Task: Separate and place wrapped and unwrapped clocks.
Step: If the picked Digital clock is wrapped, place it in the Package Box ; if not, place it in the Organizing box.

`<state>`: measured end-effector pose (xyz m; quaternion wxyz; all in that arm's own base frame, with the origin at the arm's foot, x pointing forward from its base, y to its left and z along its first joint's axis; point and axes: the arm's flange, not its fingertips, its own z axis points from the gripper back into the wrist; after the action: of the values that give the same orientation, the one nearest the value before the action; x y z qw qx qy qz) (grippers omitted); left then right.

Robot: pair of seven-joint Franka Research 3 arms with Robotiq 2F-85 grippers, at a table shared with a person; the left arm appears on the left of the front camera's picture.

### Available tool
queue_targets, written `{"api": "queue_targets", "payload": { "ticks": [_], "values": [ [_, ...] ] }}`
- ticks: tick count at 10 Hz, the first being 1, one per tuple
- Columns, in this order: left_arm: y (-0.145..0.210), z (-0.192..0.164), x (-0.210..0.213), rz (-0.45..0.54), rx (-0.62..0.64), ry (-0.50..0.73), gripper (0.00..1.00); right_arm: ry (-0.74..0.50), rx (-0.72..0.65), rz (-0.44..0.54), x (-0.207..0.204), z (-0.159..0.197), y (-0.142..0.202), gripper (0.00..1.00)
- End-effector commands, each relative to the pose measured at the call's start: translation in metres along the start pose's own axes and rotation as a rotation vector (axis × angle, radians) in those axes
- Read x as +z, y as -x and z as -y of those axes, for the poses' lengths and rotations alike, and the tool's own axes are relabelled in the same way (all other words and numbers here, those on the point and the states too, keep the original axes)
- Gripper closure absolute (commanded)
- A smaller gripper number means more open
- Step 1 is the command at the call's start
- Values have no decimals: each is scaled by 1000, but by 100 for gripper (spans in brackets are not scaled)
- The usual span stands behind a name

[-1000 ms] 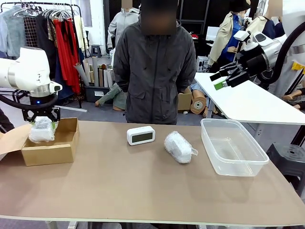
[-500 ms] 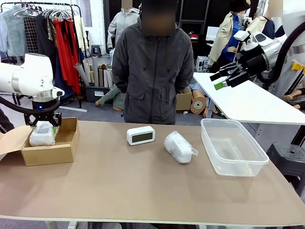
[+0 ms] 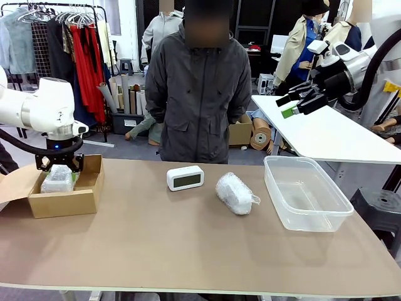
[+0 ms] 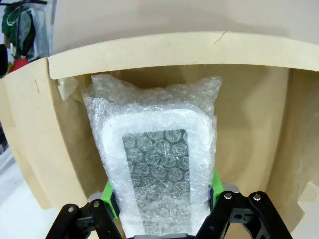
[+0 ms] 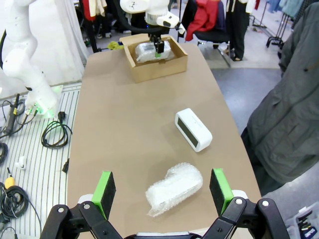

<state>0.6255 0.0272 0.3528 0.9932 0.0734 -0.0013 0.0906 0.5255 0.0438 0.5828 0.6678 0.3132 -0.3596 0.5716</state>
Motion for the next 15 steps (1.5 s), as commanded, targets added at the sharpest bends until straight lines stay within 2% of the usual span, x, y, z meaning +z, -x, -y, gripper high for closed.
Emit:
{"api": "queue_targets", "payload": {
  "ticks": [1, 2, 6, 7, 12, 15],
  "values": [
    [4, 1, -1, 15, 17, -30, 100, -2, 2, 2, 1, 0, -1, 0],
    [4, 0, 0, 17, 23, -37, 90, -2, 2, 2, 1, 0, -1, 0],
    [5, -1, 0, 26, 30, -52, 14, -2, 2, 2, 1, 0, -1, 0],
    [6, -1, 0, 28, 29, -47, 0, -2, 2, 2, 1, 0, -1, 0],
    [13, 5, 23, 69, 9, -26, 0, -2, 2, 2, 1, 0, -1, 0],
    [19, 7, 48, 48, 0, 22, 0, -2, 2, 2, 1, 0, -1, 0]
  ]
}}
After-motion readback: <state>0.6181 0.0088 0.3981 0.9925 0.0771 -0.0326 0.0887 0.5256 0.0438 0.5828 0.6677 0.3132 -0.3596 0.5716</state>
